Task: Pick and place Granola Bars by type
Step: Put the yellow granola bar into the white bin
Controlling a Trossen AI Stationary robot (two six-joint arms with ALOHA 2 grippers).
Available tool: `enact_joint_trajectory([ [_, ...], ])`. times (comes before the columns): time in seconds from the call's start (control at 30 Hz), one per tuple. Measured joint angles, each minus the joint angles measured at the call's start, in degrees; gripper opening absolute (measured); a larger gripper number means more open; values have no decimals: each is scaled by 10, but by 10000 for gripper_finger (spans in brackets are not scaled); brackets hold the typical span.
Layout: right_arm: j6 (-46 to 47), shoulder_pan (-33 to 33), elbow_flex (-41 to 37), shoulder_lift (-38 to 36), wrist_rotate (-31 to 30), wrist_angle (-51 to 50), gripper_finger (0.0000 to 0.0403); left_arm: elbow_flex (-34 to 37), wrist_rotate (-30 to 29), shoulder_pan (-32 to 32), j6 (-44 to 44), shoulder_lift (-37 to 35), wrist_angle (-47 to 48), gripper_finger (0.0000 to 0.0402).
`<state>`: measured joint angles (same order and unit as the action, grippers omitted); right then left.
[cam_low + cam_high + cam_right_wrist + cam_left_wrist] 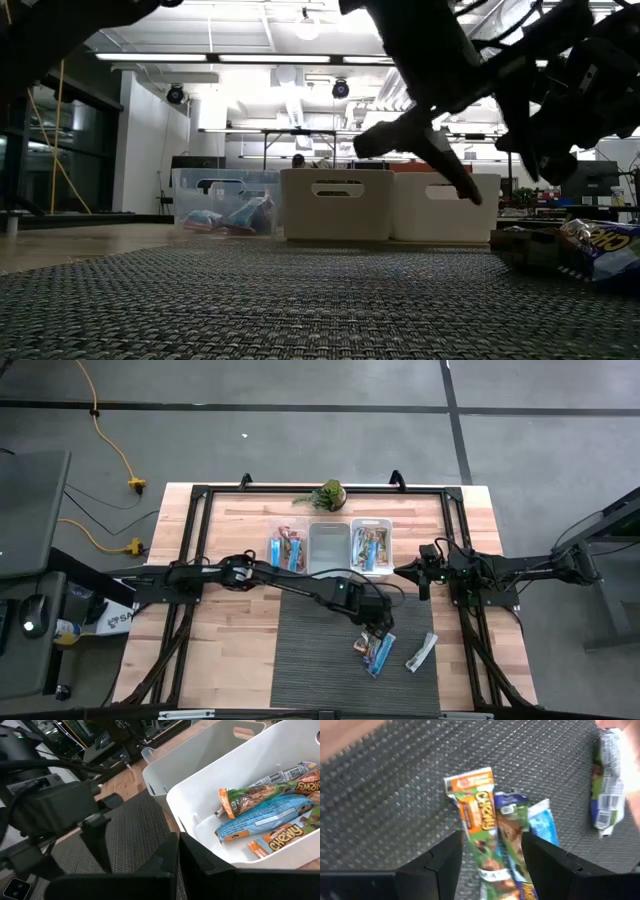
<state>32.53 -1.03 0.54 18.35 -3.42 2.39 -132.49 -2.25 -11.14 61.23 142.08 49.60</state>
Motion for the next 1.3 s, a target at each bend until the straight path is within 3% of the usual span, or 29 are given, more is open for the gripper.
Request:
enact_joint_trajectory([
  [0.2,0,0,0,0,0,0,0,1,-3,3,-40,12,2,200],
  [1.3,0,0,0,0,0,0,0,1,-21,7,-65,32,-31,200],
])
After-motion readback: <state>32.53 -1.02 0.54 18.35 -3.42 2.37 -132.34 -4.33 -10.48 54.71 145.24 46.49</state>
